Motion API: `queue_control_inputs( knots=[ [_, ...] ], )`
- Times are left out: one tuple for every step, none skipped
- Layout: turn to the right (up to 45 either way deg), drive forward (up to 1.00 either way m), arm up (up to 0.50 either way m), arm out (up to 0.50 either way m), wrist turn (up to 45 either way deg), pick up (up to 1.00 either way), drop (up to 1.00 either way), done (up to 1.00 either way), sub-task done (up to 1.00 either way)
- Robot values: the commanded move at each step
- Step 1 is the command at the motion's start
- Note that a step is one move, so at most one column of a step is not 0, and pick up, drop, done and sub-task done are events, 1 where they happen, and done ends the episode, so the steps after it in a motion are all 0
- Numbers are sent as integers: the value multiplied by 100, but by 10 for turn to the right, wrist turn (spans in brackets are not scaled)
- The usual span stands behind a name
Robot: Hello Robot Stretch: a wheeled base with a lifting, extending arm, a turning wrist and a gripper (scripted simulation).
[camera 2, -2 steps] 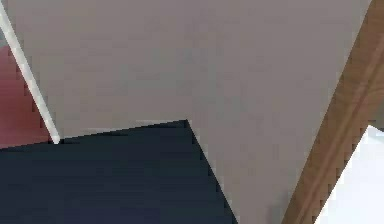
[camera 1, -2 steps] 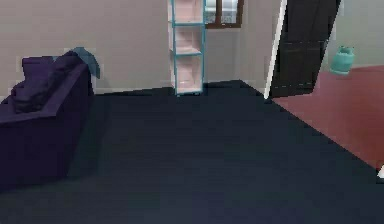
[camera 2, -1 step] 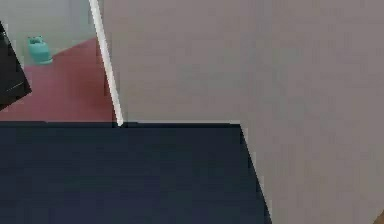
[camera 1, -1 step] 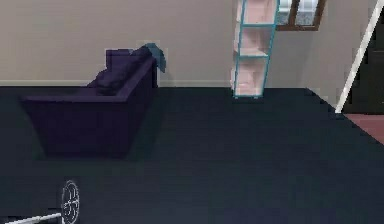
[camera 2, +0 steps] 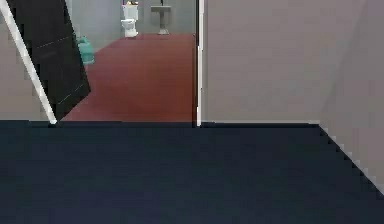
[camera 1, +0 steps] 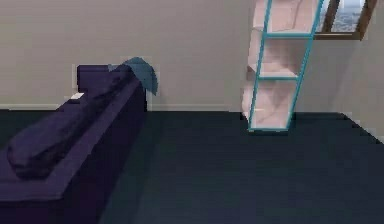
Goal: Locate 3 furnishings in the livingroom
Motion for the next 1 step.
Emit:
queue_control_inputs(
  knots=[
    [-300,0,0,0,0,0,0,0,0]
  ],
)
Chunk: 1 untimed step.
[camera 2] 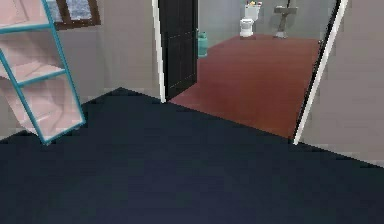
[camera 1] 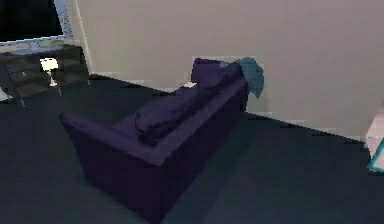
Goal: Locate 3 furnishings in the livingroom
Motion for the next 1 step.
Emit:
queue_control_inputs(
  knots=[
    [0,0,0,0,0,0,0,0,100]
  ],
)
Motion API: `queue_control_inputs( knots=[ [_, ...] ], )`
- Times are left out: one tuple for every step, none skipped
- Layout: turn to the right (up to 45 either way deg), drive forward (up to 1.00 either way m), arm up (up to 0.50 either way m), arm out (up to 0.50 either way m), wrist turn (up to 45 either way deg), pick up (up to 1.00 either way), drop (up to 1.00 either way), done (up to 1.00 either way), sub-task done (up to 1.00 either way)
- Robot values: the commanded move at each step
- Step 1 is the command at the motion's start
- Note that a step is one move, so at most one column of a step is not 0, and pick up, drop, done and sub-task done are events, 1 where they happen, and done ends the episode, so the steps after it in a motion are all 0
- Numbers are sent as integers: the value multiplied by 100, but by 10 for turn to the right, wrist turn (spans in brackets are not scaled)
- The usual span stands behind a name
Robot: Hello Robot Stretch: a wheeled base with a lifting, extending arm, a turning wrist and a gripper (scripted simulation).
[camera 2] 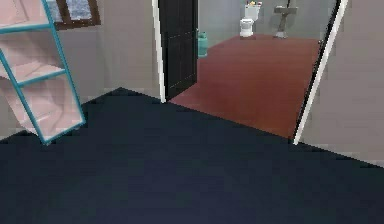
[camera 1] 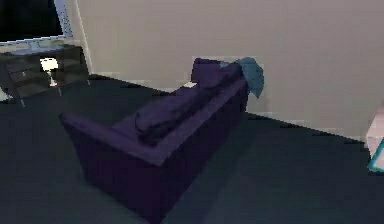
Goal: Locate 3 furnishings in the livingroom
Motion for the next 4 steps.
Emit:
queue_control_inputs(
  knots=[
    [-450,0,0,0,0,0,0,0,0],
    [-450,0,0,0,0,0,0,0,0],
    [-450,0,0,0,0,0,0,0,0],
    [-90,0,0,0,0,0,0,0,0]
  ],
)
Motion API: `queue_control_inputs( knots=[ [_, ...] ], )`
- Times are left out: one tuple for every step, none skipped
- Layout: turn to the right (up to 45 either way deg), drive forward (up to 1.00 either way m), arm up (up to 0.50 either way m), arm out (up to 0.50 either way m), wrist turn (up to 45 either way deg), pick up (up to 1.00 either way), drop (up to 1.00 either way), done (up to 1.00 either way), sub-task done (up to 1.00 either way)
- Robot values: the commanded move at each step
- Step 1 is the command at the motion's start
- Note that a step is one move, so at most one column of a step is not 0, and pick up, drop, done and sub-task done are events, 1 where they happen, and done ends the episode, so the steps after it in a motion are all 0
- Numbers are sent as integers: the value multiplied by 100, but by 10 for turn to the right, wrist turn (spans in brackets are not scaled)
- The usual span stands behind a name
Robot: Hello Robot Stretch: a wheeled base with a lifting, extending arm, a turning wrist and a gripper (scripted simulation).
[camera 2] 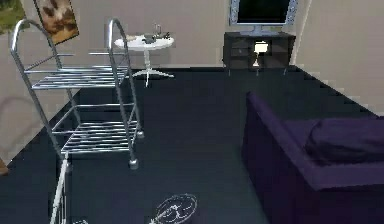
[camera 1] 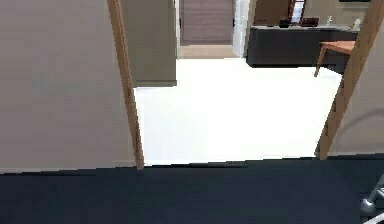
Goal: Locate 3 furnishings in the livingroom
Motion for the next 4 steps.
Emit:
queue_control_inputs(
  knots=[
    [0,55,0,0,0,0,0,0,0],
    [210,0,0,0,0,0,0,0,0],
    [0,55,0,0,0,0,0,0,0],
    [450,0,0,0,0,0,0,0,0]
  ],
)
